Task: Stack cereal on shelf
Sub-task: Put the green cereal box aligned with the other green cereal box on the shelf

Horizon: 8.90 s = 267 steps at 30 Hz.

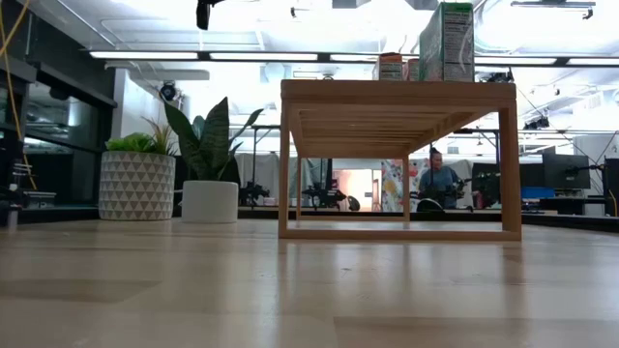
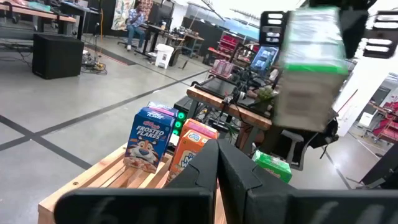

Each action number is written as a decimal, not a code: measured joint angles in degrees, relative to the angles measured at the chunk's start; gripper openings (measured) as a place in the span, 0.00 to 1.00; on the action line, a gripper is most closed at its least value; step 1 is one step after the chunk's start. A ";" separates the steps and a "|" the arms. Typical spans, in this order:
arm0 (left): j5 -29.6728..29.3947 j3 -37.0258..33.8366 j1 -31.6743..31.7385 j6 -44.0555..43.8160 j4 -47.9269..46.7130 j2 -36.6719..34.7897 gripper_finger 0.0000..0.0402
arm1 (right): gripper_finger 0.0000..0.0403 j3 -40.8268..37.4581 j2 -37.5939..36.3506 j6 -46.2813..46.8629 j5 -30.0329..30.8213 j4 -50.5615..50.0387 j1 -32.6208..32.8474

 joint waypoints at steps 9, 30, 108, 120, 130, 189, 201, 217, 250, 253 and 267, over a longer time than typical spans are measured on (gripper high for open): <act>0.02 0.00 0.00 -0.02 0.00 0.02 0.00 | 0.40 0.00 0.00 -1.97 -8.43 -2.45 4.60; 0.02 0.00 -0.02 0.55 0.00 0.02 0.00 | 0.40 -0.05 7.89 -3.34 -9.63 -25.17 9.06; 0.04 0.00 -0.02 1.54 0.00 0.01 0.00 | 0.53 -0.04 13.15 -11.34 4.65 -30.90 9.04; 0.04 -0.04 0.00 1.55 0.00 1.84 0.00 | 0.37 -0.04 10.14 -12.57 0.04 -29.58 9.11; 1.77 0.35 -1.77 0.22 6.95 9.30 0.00 | 0.02 -1.57 9.46 -5.87 -7.18 -30.83 12.75; 2.97 12.24 -18.87 15.64 8.45 40.30 0.00 | 0.00 -9.68 13.88 11.44 7.63 -34.97 15.05; 4.21 12.24 -19.66 14.97 3.83 40.28 0.00 | 0.00 -9.68 13.88 8.57 5.17 -34.97 15.03; 0.74 12.24 -18.69 15.08 7.14 40.24 0.00 | 0.00 -4.09 13.46 1.74 -12.12 -34.94 15.35; -6.62 12.22 -26.55 7.35 6.84 40.23 0.00 | 0.00 5.42 7.37 18.31 18.26 -34.97 7.85; -7.18 12.22 -27.14 6.93 6.86 40.22 0.00 | 0.00 5.42 7.14 18.32 18.28 -34.97 6.05; -10.66 12.22 -29.00 3.29 9.96 40.24 0.00 | 0.00 5.42 6.95 16.57 17.29 -34.97 0.40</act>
